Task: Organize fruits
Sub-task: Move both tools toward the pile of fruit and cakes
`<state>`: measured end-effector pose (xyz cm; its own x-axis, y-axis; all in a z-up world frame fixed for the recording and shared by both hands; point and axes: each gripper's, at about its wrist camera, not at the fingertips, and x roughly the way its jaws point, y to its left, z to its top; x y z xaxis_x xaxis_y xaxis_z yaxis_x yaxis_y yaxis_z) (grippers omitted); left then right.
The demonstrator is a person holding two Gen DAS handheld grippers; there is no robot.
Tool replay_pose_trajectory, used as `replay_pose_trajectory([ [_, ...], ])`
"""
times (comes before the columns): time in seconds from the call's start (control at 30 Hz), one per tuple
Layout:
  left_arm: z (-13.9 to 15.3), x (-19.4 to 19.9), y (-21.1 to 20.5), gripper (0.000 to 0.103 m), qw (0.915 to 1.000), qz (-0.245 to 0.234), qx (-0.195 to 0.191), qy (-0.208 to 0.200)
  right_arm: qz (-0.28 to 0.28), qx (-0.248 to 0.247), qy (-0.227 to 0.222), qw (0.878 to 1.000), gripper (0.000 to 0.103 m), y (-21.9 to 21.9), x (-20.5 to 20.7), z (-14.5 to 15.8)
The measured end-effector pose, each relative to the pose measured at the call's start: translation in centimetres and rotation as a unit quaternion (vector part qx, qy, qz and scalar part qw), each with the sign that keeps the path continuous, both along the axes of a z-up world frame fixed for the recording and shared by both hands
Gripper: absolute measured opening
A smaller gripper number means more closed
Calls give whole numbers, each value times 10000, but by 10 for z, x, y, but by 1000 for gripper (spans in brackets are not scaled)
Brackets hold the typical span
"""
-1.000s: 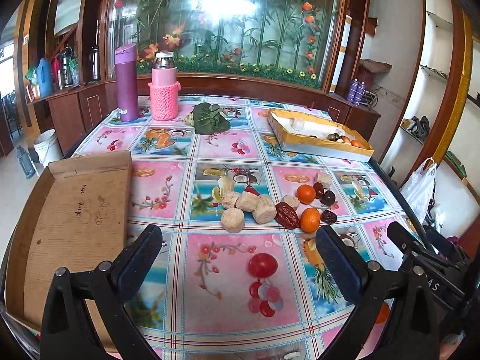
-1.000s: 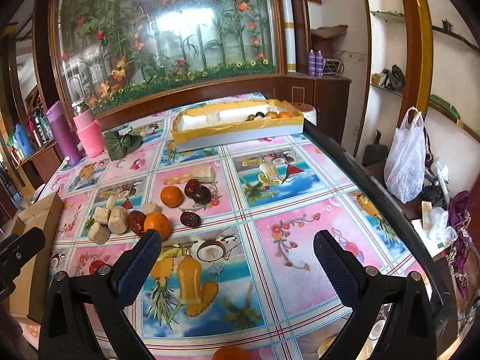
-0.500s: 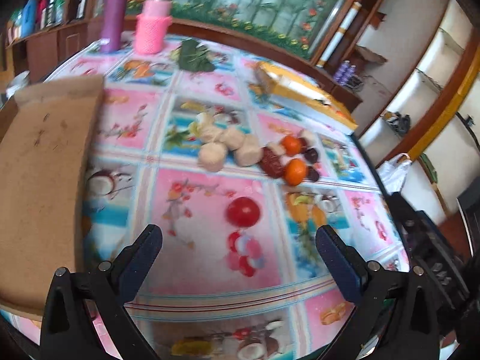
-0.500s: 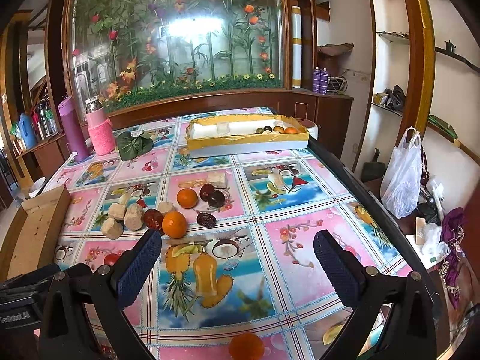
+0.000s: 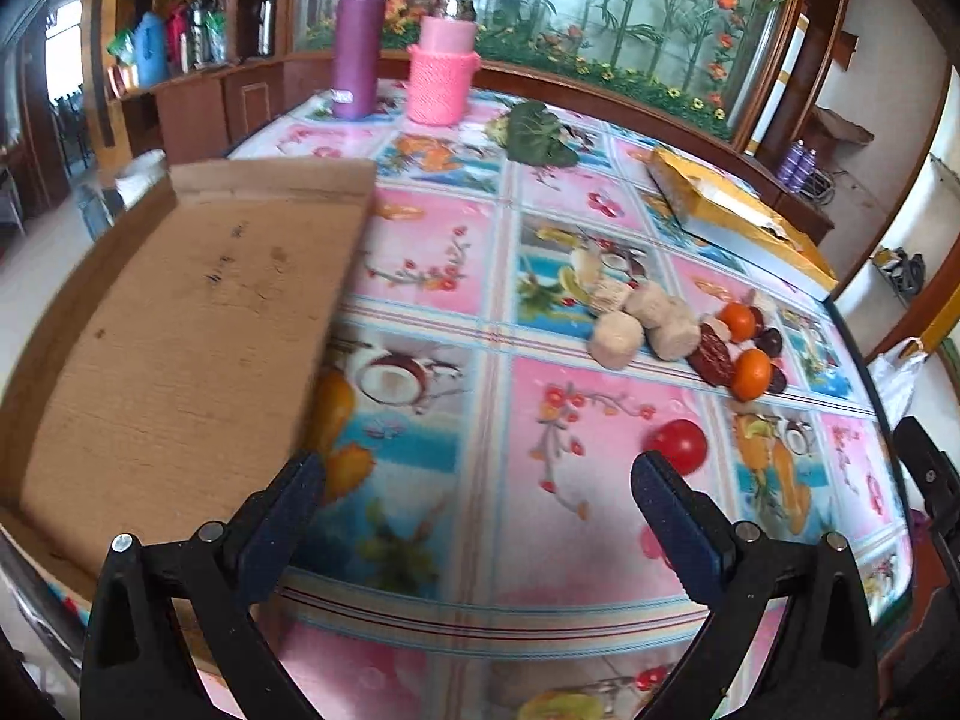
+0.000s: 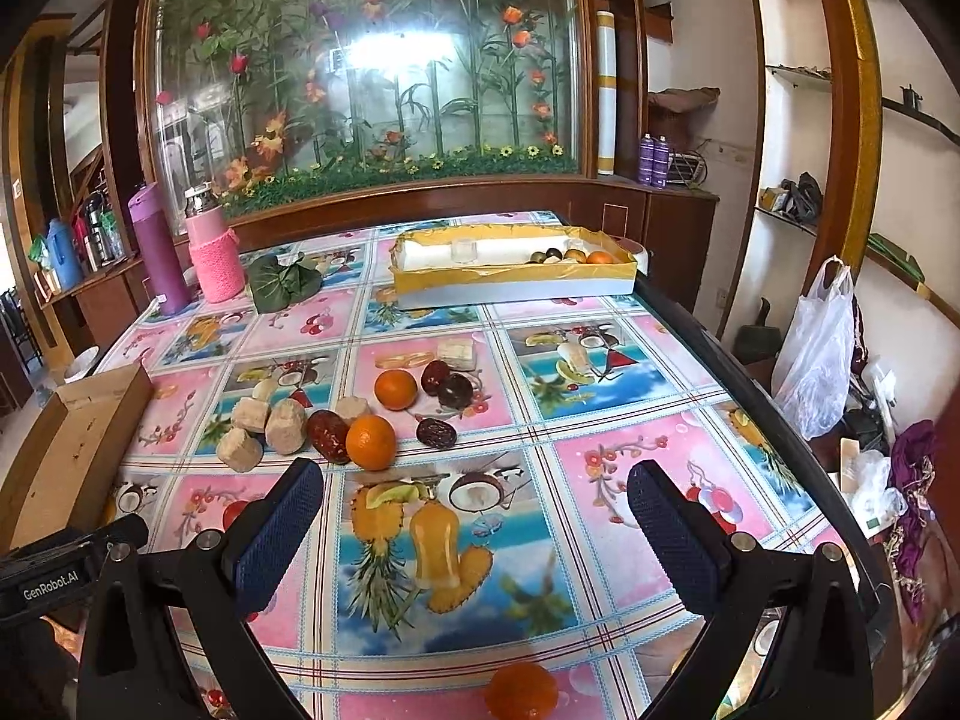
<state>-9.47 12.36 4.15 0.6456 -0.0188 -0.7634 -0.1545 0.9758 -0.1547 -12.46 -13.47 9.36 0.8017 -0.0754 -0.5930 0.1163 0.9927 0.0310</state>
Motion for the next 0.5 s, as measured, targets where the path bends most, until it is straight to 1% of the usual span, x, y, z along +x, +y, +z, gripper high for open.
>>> replay_pose_trajectory([
  [0.13,15,-8,-7,102,9990,-53,296,-323,26,39,-6,10000,103,1,1,-1],
  [0.3,37,-20,-24,102,9943,-212,674,-797,41,48,-93,9999,103,2,0,-2],
  [0.43,47,-27,-34,102,9904,-250,836,-1069,6,-125,-451,9989,103,1,-8,-2],
  [0.5,50,-28,-38,102,9889,-233,880,-1176,154,-272,-583,9978,103,4,-10,-2],
])
